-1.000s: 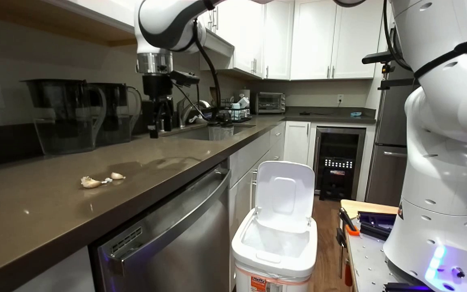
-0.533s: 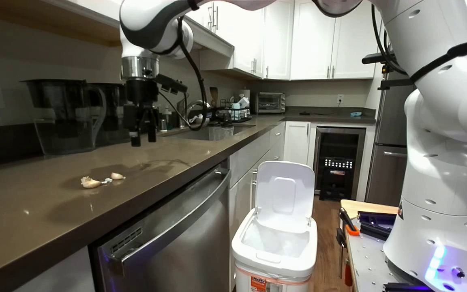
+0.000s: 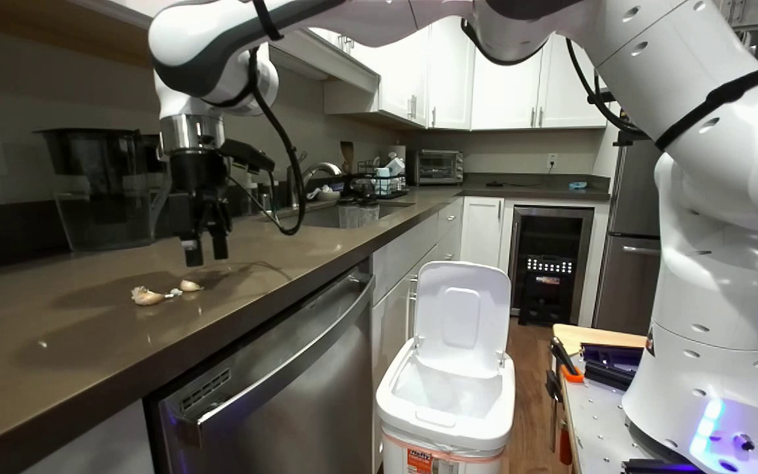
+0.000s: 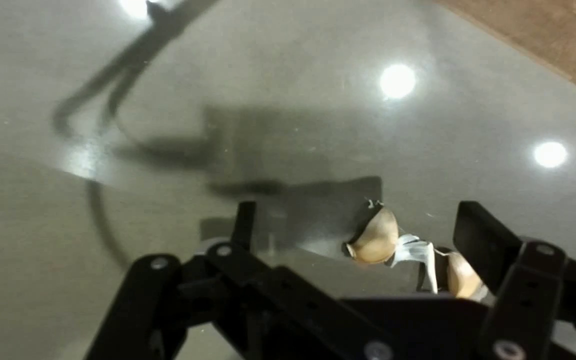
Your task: Pick up the garlic from the counter and discard it in the bin
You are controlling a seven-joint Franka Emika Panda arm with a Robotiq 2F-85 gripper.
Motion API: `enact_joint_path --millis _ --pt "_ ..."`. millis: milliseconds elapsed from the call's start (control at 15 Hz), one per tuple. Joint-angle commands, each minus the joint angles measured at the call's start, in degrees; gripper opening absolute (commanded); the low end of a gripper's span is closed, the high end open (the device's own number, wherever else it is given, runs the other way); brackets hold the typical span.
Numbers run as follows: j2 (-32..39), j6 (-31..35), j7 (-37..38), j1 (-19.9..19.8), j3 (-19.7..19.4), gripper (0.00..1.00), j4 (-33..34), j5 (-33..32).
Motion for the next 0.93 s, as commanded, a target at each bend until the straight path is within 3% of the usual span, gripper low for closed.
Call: enact_joint_path --millis 0,133,600,800,867 --pt "4.8 -4.9 -1.4 1.0 0.3 0.98 7.4 0.6" --pt "6.2 -6.0 -1.4 1.3 0.3 0.74 9.4 0.7" --pt "8.2 -6.4 -0.3 2.0 0.1 0.29 12.3 0.2" --pt "8.8 -6.4 0.1 2.6 -0.1 0.24 12.7 -0.3" --pt "8.8 -6.4 0.1 2.8 -0.2 0.3 12.7 -0.5"
